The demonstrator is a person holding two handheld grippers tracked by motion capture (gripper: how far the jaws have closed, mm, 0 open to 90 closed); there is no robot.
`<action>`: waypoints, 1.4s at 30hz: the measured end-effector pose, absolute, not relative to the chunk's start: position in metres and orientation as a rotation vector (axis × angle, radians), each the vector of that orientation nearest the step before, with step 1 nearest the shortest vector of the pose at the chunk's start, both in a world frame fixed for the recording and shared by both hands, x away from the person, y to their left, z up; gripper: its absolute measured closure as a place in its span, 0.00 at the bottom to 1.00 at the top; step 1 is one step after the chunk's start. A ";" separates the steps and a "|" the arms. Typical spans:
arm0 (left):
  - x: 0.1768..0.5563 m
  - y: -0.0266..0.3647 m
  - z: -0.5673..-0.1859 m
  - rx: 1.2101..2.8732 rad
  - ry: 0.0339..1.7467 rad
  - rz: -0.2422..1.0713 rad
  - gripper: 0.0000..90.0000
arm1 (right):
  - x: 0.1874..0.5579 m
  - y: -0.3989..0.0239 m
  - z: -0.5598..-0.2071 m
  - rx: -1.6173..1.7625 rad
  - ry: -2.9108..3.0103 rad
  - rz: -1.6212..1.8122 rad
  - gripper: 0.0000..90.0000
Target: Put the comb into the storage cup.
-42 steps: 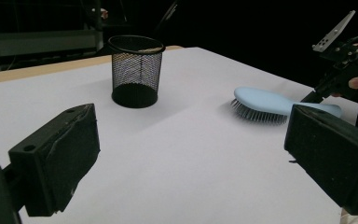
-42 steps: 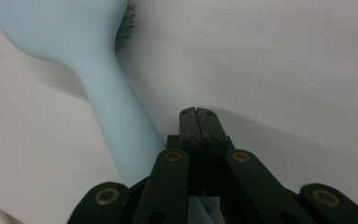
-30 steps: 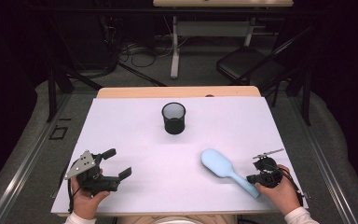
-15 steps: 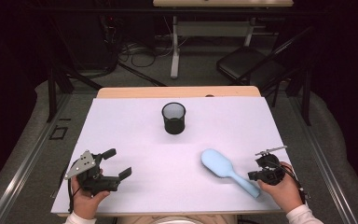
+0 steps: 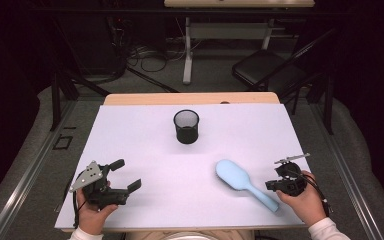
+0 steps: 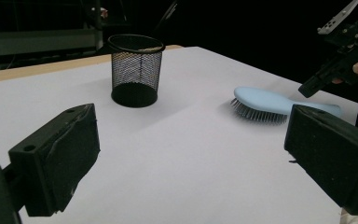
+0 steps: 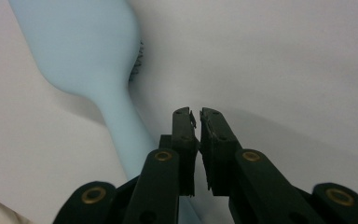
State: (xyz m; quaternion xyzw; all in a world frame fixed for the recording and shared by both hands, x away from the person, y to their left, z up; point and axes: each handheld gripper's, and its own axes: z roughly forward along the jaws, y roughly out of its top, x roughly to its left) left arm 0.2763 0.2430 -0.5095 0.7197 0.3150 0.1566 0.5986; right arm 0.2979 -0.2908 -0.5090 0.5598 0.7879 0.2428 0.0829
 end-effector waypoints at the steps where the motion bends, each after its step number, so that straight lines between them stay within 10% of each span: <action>1: 0.276 0.243 -0.510 1.669 0.730 0.363 0.04 | 0.298 -0.290 -0.508 1.673 2.351 0.726 0.93; 42: 0.276 0.242 -0.510 1.676 0.725 0.358 0.04 | 0.299 -0.281 -0.495 1.544 2.366 0.733 0.63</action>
